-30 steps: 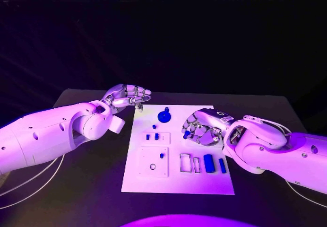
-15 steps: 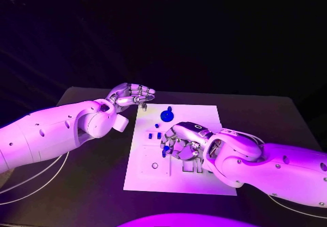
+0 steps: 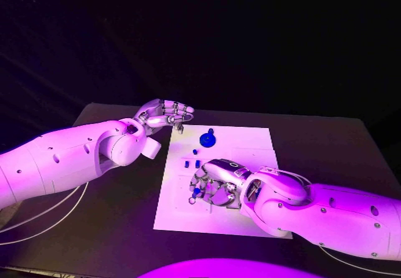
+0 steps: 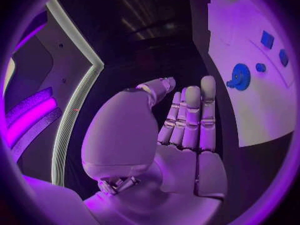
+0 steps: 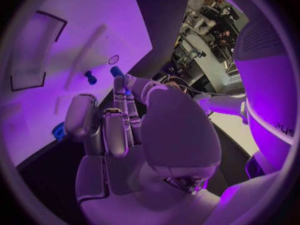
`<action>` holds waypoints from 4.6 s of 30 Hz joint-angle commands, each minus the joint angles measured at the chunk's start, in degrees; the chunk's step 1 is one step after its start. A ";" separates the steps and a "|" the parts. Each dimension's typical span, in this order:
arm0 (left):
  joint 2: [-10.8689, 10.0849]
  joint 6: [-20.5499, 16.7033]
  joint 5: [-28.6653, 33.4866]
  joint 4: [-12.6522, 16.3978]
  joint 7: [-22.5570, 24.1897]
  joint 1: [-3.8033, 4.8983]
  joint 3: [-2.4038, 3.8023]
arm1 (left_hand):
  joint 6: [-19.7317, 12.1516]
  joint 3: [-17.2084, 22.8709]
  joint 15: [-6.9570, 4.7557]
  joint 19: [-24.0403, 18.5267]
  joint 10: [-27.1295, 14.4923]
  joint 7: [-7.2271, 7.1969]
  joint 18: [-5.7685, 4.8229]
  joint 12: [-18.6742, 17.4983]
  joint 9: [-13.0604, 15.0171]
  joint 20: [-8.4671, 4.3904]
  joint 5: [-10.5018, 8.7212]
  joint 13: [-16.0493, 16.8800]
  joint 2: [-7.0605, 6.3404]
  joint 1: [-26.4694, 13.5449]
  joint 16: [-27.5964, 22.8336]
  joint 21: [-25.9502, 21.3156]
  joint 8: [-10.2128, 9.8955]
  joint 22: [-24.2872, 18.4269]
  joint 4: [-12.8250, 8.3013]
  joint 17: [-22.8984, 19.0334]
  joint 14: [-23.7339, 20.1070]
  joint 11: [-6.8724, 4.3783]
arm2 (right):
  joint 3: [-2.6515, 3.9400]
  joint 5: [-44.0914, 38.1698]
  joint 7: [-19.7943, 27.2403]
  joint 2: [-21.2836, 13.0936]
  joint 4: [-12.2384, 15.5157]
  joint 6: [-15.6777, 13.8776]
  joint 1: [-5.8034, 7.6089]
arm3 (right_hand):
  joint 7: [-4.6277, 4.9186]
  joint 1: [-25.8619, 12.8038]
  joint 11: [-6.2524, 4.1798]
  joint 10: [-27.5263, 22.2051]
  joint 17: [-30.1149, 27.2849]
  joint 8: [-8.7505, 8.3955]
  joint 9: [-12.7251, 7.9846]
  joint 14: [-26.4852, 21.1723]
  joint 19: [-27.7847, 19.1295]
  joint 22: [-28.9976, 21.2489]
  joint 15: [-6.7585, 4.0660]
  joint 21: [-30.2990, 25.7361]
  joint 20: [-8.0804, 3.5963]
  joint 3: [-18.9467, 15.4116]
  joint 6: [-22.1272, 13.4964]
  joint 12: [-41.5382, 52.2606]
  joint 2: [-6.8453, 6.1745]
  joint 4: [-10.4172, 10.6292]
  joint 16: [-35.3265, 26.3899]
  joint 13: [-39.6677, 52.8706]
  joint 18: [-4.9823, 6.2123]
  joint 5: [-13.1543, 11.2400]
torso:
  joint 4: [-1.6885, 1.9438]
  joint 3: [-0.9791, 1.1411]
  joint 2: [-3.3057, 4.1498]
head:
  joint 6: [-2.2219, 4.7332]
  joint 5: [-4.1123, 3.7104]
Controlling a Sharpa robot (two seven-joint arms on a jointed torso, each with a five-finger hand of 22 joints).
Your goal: Assemble the parts on the task board
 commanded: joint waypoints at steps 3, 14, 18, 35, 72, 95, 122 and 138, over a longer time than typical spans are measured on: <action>0.11 0.97 0.02 0.22 0.22 0.03 0.04 | -0.44 -0.06 0.09 -0.01 -0.52 1.22 0.44 0.37 -0.08 0.42 0.33 -0.01 0.12 -0.47 0.16 -0.43 0.30 -0.11 0.45 -0.08 -0.29 -0.10 | -0.09 -1.86 1.35 0.61 -0.87 0.24 -0.60 | 0.02 -0.05 -0.43 -0.03 -0.08 1.81 3.61 2.06 -0.26 -0.09 -0.20 -0.21 -0.01 -0.03 0.38 -0.40 0.48 -0.17 -0.02 0.07 -1.00 0.39 | -0.06 0.06 -0.01 | -0.15 0.28; 0.19 1.01 0.02 0.18 0.20 0.03 0.04 | -0.44 -0.06 0.09 -0.01 -0.52 1.22 0.44 0.37 -0.08 0.42 0.33 -0.01 0.12 -0.47 0.16 -0.43 0.30 -0.11 0.45 -0.08 -0.29 -0.10 | -0.21 -2.56 1.50 1.76 -2.22 -0.09 -1.38 | 0.07 -0.18 -0.40 0.04 0.09 1.85 3.69 2.09 -0.24 0.01 -0.18 -0.13 0.01 0.10 0.34 -0.51 0.50 -0.39 0.04 0.10 -1.02 0.38 | 0.01 0.11 0.00 | -0.26 0.54; 0.17 1.02 0.02 0.16 0.17 0.03 0.04 | -0.50 -0.06 0.10 -0.02 -0.59 1.23 0.44 0.43 -0.08 0.44 0.34 -0.01 0.15 -0.54 0.18 -0.46 0.35 -0.14 0.51 -0.09 -0.31 -0.09 | -0.24 -2.65 1.56 2.12 -2.60 -0.15 -1.81 | 0.07 -0.18 -0.40 0.04 0.09 1.85 3.69 2.09 -0.24 0.01 -0.18 -0.13 0.01 0.10 0.34 -0.51 0.50 -0.39 0.04 0.10 -1.02 0.38 | 0.01 0.08 0.00 | -0.36 0.61; 0.06 1.02 0.02 0.15 0.14 0.03 0.04 | -0.50 -0.06 0.10 -0.02 -0.59 1.23 0.44 0.43 -0.08 0.44 0.34 -0.01 0.15 -0.54 0.18 -0.46 0.35 -0.14 0.51 -0.09 -0.31 -0.09 | -0.26 -2.71 1.52 2.49 -2.99 0.24 -2.19 | 0.08 -0.21 -0.39 0.07 0.12 1.87 3.73 2.10 -0.27 0.00 -0.17 -0.16 0.01 0.17 0.34 -0.54 0.51 -0.48 0.06 0.11 -1.02 0.38 | -0.01 0.03 -0.01 | -0.55 0.75; -0.09 0.96 0.02 0.25 0.00 0.03 0.03 | -0.50 -0.06 0.10 -0.02 -0.59 1.23 0.44 0.43 -0.08 0.44 0.34 -0.01 0.15 -0.54 0.18 -0.46 0.35 -0.14 0.51 -0.09 -0.31 -0.09 | -0.71 -3.62 -0.43 3.78 -4.87 2.39 -2.67 | 1.20 -4.39 0.51 -0.93 -0.07 -1.84 2.61 2.03 -0.96 -0.21 0.63 -1.50 0.75 -1.32 -4.71 -2.47 -1.91 -2.40 0.09 0.98 -0.78 1.29 | -0.02 0.04 -0.03 | -0.66 0.86; -0.16 1.11 0.02 0.17 -0.12 0.02 0.02 | -0.77 0.00 0.15 -0.01 -0.91 1.25 0.46 0.82 -0.09 0.51 0.37 0.03 0.24 -0.66 0.34 -0.62 0.70 -0.28 0.66 -0.16 -0.42 -0.07 | -0.48 -3.06 0.76 0.48 -1.16 -3.22 -2.46 | 0.31 -5.98 -0.36 -1.79 -0.41 -8.57 0.04 1.96 -0.65 0.07 -0.02 -2.11 0.33 -4.08 -15.70 -2.44 -4.14 -2.98 0.03 2.54 -0.72 3.14 | -0.06 0.08 -0.05 | -0.27 0.62; -0.36 0.57 0.18 0.27 0.83 -0.19 -0.38 | -0.83 0.06 0.16 0.00 -0.99 1.25 0.46 0.96 -0.09 0.52 0.39 0.04 0.34 -0.69 0.38 -0.67 0.85 -0.33 0.73 -0.19 -0.45 -0.06 | -0.50 19.31 -3.21 -23.01 6.37 -0.73 5.75 | 0.68 -10.52 -0.11 10.80 11.60 5.85 4.15 4.22 3.23 6.19 0.29 4.73 0.52 -24.27 -9.94 66.09 -1.83 11.94 5.74 71.73 -2.27 9.57 | -0.90 -0.15 -0.98 | 2.59 -4.86; -0.19 0.41 0.21 0.40 0.91 -0.28 -0.43 | -0.88 0.04 0.18 -0.01 -1.05 1.26 0.45 1.04 -0.10 0.54 0.39 0.04 0.37 -0.84 0.41 -0.71 0.93 -0.36 0.86 -0.21 -0.48 -0.04 | -1.32 11.74 -15.07 -27.79 8.70 0.12 3.55 | -0.20 -11.21 -0.81 12.35 14.31 9.78 6.53 4.65 4.34 8.04 -0.27 7.30 0.05 -33.13 -9.87 68.07 0.19 12.31 6.73 74.70 -2.78 9.78 | -0.87 -0.16 -1.13 | 0.81 -6.78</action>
